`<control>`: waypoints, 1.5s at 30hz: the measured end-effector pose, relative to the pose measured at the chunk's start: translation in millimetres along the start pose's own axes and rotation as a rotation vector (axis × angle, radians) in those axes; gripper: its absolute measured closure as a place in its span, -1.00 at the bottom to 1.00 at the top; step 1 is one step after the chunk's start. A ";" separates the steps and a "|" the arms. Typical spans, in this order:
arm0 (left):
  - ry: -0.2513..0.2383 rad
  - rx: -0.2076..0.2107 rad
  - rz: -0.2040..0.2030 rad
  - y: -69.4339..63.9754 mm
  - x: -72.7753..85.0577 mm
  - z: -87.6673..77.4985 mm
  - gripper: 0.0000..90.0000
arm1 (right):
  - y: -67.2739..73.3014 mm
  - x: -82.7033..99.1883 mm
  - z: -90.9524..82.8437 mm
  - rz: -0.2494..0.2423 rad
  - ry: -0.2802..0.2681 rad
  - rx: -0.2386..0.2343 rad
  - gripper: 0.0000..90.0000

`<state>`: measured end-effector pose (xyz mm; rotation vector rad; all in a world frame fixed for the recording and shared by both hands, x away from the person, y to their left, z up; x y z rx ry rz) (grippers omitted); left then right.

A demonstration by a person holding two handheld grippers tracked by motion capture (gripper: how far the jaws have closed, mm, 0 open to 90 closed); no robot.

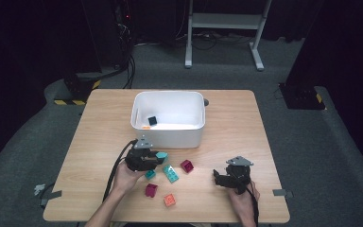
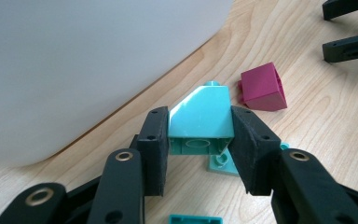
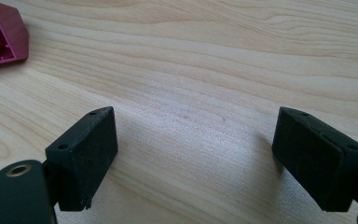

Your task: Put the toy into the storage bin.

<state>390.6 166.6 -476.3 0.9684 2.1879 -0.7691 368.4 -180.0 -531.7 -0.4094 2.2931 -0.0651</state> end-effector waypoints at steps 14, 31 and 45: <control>-0.021 -0.025 0.008 -0.5 -5.8 -20.3 0.30 | 0.0 0.0 0.0 0.000 0.000 0.000 -0.70; -0.050 -0.049 0.006 -1.5 -17.9 -47.3 0.30 | 0.1 0.0 0.0 0.001 0.000 0.000 -0.69; -0.080 -0.063 0.020 -2.5 -33.9 -67.5 0.30 | 0.0 0.0 0.0 0.001 0.001 0.000 -0.69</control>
Point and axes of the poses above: each handheld gripper's, and its own axes: z roughly forward along the jaws, x roughly out of its underside, y roughly to its left, the point moved 1 cm from there along z, roughly forward along the jaws, and after that the axes turned 13 degrees about x, right-handed, at the moved point
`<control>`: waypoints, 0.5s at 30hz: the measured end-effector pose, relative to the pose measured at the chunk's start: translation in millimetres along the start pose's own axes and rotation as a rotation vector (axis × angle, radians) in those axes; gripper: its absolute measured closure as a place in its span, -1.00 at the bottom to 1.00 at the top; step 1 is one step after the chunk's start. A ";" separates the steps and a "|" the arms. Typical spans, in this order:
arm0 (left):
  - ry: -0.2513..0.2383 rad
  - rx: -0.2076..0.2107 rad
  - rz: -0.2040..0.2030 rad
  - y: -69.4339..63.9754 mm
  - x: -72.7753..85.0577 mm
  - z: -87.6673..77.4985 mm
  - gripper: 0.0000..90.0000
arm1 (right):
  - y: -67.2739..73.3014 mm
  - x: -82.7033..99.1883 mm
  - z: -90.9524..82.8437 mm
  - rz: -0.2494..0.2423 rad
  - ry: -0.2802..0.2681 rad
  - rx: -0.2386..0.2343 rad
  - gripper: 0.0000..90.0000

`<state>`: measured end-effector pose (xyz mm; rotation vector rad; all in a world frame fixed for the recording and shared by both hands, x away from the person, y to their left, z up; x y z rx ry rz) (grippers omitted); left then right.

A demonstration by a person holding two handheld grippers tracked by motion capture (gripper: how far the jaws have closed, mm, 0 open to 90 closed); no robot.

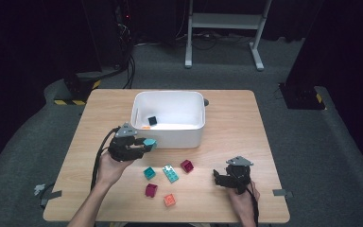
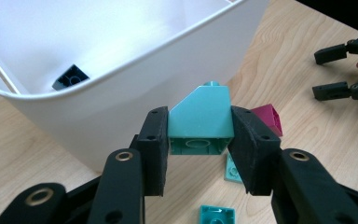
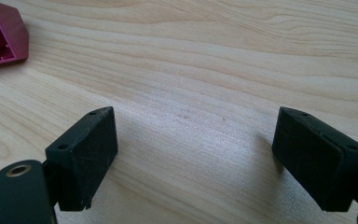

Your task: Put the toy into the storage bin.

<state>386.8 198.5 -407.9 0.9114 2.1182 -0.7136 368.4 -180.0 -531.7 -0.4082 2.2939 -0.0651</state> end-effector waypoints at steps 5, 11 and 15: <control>-0.017 -0.003 0.007 0.3 -6.7 -7.8 0.30 | 0.0 0.0 0.0 0.000 0.000 0.000 -0.69; -0.033 0.000 0.002 1.9 -15.2 -14.8 0.30 | 0.0 0.0 0.0 -0.001 -0.001 0.000 -0.69; -0.046 -0.003 0.009 1.7 -22.5 -19.1 0.30 | 0.0 0.0 0.0 -0.001 -0.001 0.000 -0.69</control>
Point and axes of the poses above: each handheld gripper's, and its own axes: z roughly forward along the jaws, x roughly out of its underside, y roughly to its left, the point moved 1 cm from there along z, roughly forward along the jaws, and after that the axes turned 13 degrees about x, right-handed, at the moved point
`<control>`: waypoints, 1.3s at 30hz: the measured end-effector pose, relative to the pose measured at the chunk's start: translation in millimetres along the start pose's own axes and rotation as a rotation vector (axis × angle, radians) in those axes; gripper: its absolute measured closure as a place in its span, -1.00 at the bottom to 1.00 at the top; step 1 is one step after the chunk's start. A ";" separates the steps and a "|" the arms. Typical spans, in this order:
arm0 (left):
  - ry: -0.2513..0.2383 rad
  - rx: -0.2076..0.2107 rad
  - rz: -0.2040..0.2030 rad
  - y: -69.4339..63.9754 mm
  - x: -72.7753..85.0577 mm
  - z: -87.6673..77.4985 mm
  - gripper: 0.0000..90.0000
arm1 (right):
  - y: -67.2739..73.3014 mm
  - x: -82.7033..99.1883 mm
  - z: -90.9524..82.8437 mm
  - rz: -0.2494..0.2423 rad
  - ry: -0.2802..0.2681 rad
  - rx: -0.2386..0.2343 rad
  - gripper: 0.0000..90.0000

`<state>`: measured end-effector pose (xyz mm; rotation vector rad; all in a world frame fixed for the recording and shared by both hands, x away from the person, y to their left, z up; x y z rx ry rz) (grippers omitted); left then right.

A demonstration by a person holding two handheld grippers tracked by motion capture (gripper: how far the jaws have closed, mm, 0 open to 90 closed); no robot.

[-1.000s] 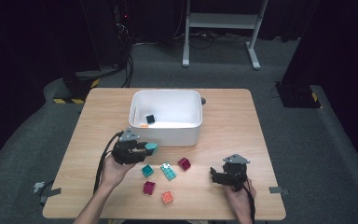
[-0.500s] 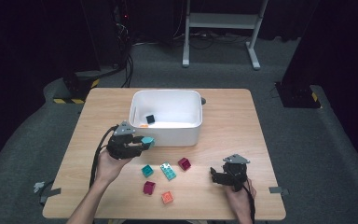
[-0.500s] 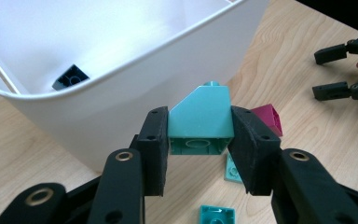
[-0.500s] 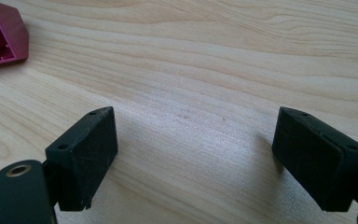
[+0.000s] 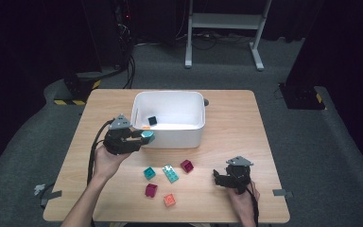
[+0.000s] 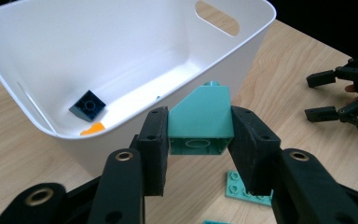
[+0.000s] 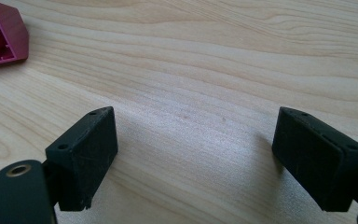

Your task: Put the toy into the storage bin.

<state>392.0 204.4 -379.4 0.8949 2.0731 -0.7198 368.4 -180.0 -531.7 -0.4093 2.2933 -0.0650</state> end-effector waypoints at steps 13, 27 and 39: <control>-0.031 0.001 -0.014 9.5 -26.1 -7.7 0.30 | 0.0 0.0 0.0 0.000 0.000 0.000 -0.69; -0.047 -0.012 -0.034 21.6 -42.1 -2.0 0.30 | 0.0 0.0 0.0 0.001 0.001 0.000 -0.69; -0.035 -0.038 -0.068 36.3 -50.7 15.7 0.30 | 0.0 0.0 0.0 0.000 0.000 0.000 -0.69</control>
Point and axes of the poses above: each handheld gripper's, and its own axes: z roughly forward along the jaws, x roughly out of its underside, y roughly to its left, the point moved 1 cm from there along z, roughly forward along the jaws, and after that the axes turned 13 degrees about x, right-handed, at the moved point
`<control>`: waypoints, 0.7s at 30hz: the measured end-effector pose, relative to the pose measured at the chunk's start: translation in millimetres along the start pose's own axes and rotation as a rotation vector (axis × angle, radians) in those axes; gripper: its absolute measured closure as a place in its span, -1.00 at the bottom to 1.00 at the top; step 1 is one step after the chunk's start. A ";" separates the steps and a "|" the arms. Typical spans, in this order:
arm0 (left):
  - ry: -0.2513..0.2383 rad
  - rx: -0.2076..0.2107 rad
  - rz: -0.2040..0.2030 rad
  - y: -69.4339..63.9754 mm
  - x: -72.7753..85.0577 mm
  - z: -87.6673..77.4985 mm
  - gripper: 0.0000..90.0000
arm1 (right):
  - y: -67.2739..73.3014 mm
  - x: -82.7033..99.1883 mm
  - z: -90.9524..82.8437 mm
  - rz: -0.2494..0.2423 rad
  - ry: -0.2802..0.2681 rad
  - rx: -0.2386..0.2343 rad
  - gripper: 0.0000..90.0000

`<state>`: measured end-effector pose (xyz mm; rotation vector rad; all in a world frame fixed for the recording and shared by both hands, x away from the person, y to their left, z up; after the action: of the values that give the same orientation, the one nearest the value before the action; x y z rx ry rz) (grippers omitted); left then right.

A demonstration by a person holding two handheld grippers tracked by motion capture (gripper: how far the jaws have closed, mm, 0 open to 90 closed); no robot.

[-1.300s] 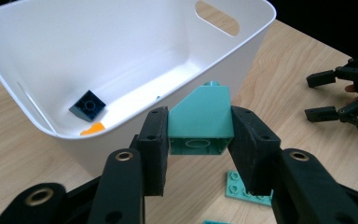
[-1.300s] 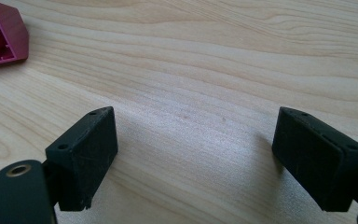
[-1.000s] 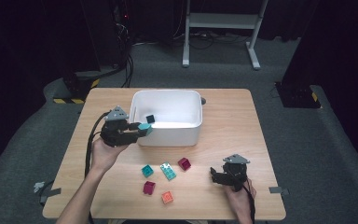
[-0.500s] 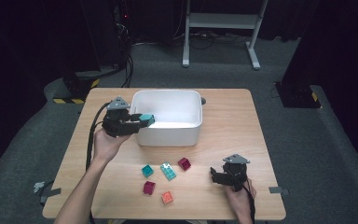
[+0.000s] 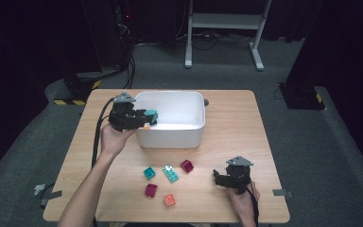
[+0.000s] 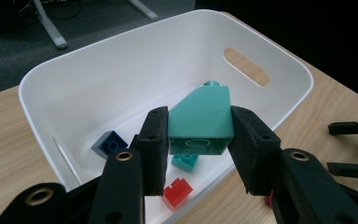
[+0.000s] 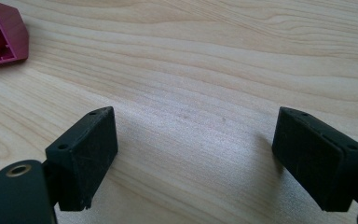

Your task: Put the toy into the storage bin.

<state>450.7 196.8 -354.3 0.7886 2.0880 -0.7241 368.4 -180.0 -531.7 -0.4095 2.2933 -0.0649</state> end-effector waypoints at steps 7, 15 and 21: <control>0.032 -0.043 -0.002 4.5 -0.9 13.3 0.30 | 0.0 0.0 -0.1 0.001 0.001 0.000 -0.70; 0.057 -0.053 -0.021 9.8 -0.2 31.3 0.30 | 0.0 0.0 -0.1 0.000 0.001 0.000 -0.69; 0.069 -0.069 -0.031 12.4 1.1 39.3 0.30 | 0.0 0.0 0.0 0.000 0.000 0.000 -0.69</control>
<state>477.1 177.3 -379.1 0.7544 2.1792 -0.6463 368.4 -180.0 -531.7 -0.4094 2.2930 -0.0649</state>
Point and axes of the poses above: each handheld gripper's, and its own axes: z roughly forward along the jaws, x roughly out of its underside, y roughly to its left, the point moved 1 cm from there along z, roughly forward along the jaws, and after that the axes turned 13 degrees about x, right-handed, at the moved point
